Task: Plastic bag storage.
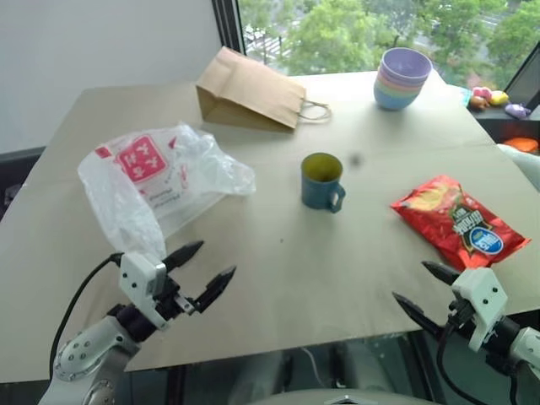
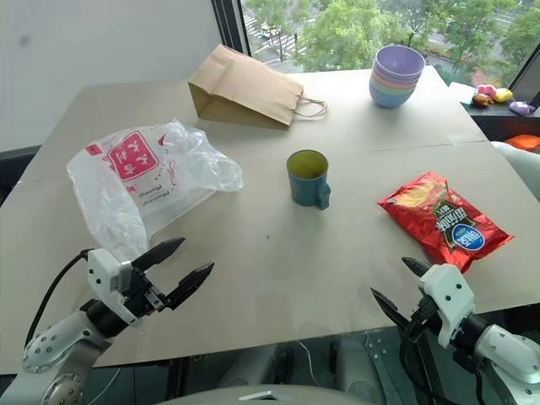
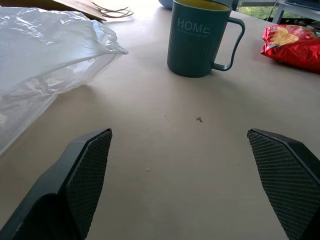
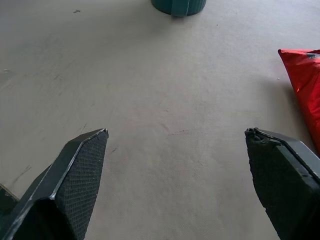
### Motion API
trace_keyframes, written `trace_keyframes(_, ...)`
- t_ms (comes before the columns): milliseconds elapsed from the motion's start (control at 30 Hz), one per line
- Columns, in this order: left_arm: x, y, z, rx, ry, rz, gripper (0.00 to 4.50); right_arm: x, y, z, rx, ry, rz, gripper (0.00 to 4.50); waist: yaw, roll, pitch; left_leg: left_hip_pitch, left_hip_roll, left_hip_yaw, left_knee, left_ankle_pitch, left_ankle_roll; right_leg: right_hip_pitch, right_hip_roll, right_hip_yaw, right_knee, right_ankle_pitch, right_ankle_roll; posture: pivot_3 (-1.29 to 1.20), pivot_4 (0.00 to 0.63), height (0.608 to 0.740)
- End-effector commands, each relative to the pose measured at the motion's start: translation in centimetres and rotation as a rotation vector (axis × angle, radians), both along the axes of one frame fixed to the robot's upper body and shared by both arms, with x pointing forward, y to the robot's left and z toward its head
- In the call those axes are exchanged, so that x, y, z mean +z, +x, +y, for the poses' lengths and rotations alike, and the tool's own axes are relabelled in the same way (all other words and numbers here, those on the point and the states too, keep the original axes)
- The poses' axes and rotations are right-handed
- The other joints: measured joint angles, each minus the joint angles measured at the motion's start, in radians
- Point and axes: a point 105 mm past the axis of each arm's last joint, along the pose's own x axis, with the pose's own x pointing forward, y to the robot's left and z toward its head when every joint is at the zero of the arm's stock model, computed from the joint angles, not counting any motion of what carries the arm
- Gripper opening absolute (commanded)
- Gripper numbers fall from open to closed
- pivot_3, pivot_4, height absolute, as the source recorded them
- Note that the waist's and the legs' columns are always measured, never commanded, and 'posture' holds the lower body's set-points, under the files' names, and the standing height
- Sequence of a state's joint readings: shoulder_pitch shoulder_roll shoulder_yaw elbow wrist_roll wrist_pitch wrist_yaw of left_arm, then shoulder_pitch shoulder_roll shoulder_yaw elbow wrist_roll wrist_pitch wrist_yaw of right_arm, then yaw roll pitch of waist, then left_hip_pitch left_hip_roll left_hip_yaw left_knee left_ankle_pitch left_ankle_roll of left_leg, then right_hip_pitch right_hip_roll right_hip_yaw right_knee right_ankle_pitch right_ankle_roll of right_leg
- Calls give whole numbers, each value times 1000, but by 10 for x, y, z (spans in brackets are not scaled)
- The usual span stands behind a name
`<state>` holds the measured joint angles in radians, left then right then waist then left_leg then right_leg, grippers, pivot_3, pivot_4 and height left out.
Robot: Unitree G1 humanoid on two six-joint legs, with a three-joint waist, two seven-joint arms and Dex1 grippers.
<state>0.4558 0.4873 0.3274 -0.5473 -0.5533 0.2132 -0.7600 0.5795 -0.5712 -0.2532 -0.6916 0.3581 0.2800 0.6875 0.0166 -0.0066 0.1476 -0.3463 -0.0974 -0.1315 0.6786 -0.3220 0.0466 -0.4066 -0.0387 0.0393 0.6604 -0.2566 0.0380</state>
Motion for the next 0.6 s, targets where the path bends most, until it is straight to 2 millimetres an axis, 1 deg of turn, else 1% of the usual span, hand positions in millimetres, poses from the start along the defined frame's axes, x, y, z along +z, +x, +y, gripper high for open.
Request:
trace_keyframes(33, 19, 4, -8, -5, -12, -59, 4500, 19, 1, 10, 38, 27, -76, 4448, 0, 0, 0, 0, 0, 0, 0, 0, 0, 0, 0, 0, 0, 0, 0, 0, 150, 740)
trace_keyframes(100, 26, 8, -20, 4, -49, -80, 4500, 44, 0, 25, 127, 73, -195, 4448, 1, 0, 1, 0, 0, 0, 0, 0, 0, 0, 0, 0, 0, 0, 0, 0, 150, 740)
trace_keyframes(167, 29, 12, -25, 21, -74, -96, 4500, 64, -6, 38, 220, 144, -267, 4448, 0, 0, 1, 0, 0, 0, 0, 0, 0, 0, 0, 0, 0, 0, 0, 0, 150, 740)
trace_keyframes(233, 32, 19, -25, 48, -91, -103, 4500, 75, -11, 47, 295, 212, -280, 4448, -1, 0, 1, 0, 0, 0, 0, 0, 0, 0, 0, 0, 0, 0, 0, 0, 150, 740)
trace_keyframes(267, 35, 23, -25, 62, -97, -116, 4500, 78, -13, 52, 364, 243, -256, 4448, -1, 0, 1, 0, 0, 0, 0, 0, 0, 0, 0, 0, 0, 0, 0, 0, 150, 740)
trace_keyframes(333, 43, 35, -23, 106, -102, -159, 4500, 87, -10, 59, 470, 277, -253, 4448, -1, 0, 1, 0, 0, 0, 0, 0, 0, 0, 0, 0, 0, 0, 0, 0, 150, 740)
trace_keyframes(367, 46, 41, -18, 140, -88, -179, 4500, 92, -7, 62, 498, 275, -274, 4448, -2, -1, 1, 0, 0, 0, 0, 0, 0, 0, 0, 0, 0, 0, 0, 0, 150, 740)
trace_keyframes(400, 47, 48, -8, 199, -47, -195, 4500, 97, -6, 65, 525, 273, -295, 4448, -1, -1, 1, 1, 0, 1, 0, 0, 0, 0, 0, 0, 0, 1, 0, 0, 150, 740)
trace_keyframes(500, 49, 71, 30, 374, 86, -187, 4500, 105, -8, 73, 583, 271, -316, 4448, 3, -1, 1, 1, 0, 0, 0, 0, 0, 0, 0, -1, 1, 1, 0, 0, 150, 740)
trace_keyframes(567, 49, 79, 42, 401, 127, -162, 4500, 105, -9, 76, 595, 266, -313, 4448, 3, -1, 1, -1, 0, -1, -3, 1, -1, -3, 1, -1, 1, 1, 0, 0, 150, 740)
trace_keyframes(600, 48, 81, 44, 401, 131, -153, 4500, 104, -10, 77, 595, 263, -313, 4448, 3, -1, 1, -2, 0, -1, -3, 1, -1, -4, 1, -1, 1, 1, 0, 0, 150, 740)
